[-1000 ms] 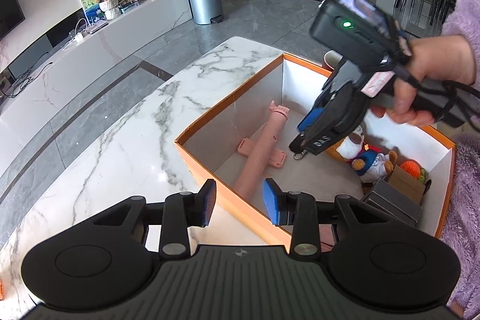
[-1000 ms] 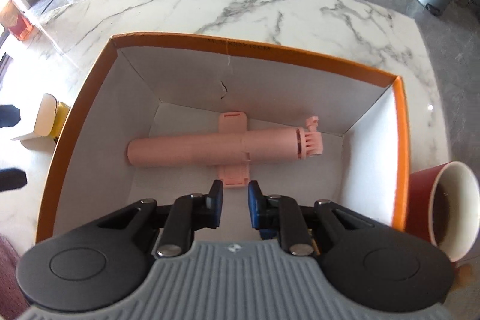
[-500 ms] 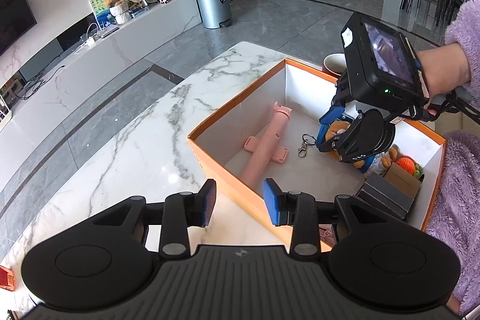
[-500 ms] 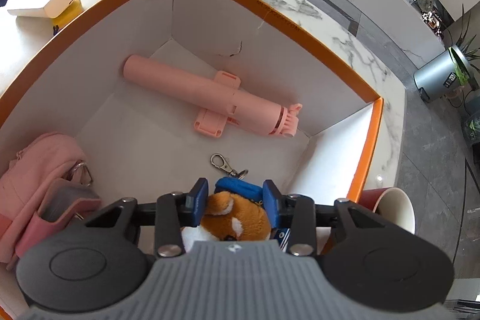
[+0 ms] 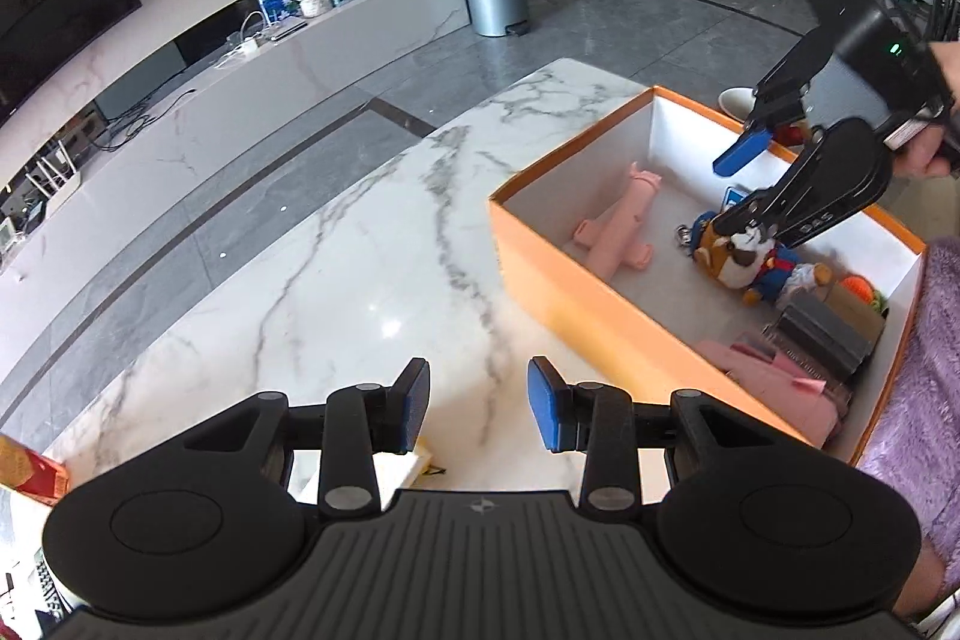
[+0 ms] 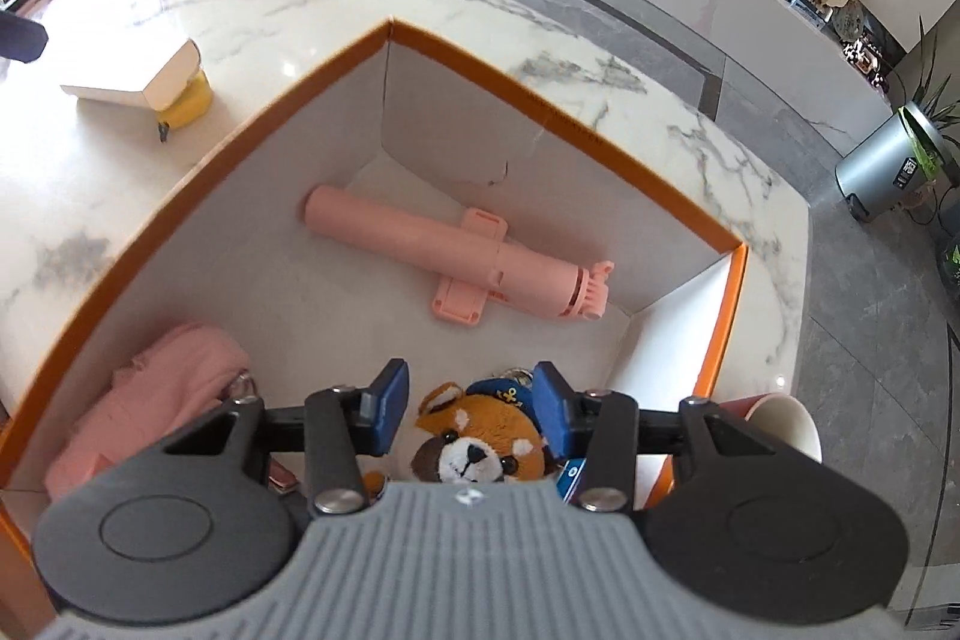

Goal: Organize objects
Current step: 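Move both open tools out of the box to the white roll and tape measure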

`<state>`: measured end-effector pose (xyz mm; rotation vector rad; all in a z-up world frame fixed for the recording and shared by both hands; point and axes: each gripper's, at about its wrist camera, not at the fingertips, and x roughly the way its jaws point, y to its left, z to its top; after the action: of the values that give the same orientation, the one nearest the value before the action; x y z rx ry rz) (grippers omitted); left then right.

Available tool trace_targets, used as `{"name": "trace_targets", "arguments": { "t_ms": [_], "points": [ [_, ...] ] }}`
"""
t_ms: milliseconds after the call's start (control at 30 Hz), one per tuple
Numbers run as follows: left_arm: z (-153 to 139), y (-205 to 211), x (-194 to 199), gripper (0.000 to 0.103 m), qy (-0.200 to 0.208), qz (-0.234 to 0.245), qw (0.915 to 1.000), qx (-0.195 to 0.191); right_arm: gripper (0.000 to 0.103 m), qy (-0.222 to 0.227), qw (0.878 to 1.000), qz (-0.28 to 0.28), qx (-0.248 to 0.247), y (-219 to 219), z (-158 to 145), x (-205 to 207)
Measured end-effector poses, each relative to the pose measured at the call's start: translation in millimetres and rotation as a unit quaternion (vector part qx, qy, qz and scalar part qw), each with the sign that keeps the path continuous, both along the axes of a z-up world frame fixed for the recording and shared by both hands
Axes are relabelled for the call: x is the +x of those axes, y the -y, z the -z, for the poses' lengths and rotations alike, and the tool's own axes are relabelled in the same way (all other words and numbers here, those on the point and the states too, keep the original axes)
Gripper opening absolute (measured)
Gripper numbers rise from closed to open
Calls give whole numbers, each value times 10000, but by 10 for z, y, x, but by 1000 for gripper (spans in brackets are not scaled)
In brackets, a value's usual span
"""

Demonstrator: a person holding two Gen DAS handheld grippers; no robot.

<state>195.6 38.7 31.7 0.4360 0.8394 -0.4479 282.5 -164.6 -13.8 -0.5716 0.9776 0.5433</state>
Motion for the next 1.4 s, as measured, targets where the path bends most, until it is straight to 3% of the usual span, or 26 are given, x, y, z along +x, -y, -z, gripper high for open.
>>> {"name": "trace_targets", "arguments": {
  "t_ms": [167, 300, 400, 733, 1067, 1267, 1400],
  "points": [
    [56, -250, -82, 45, 116, -30, 9993, 353, 44, 218, 9982, -316, 457, -266, -384, -118],
    [259, -361, -154, 50, 154, 14, 9978, 648, 44, 219, 9950, -667, 714, -612, -546, -193],
    [482, -414, -174, 57, 155, 59, 9959, 884, 44, 167, 9928, -946, 710, -913, -491, -243],
    [1125, -492, -35, 64, 350, 327, 9861, 1591, 43, -295, 9886, -1427, 367, -1668, -1, -116],
    [1537, -406, -1, 64, 866, 628, 9665, 2332, 43, -633, 9850, -1578, 275, -2005, 302, 56],
    [1643, -422, -15, 53, 950, 716, 9613, 2486, 43, -697, 9829, -1682, 279, -2142, 409, 124],
    [1546, -462, 0, 44, 885, 769, 9658, 2314, 43, -716, 9805, -1805, 288, -2224, 459, 153]
  ]
}}
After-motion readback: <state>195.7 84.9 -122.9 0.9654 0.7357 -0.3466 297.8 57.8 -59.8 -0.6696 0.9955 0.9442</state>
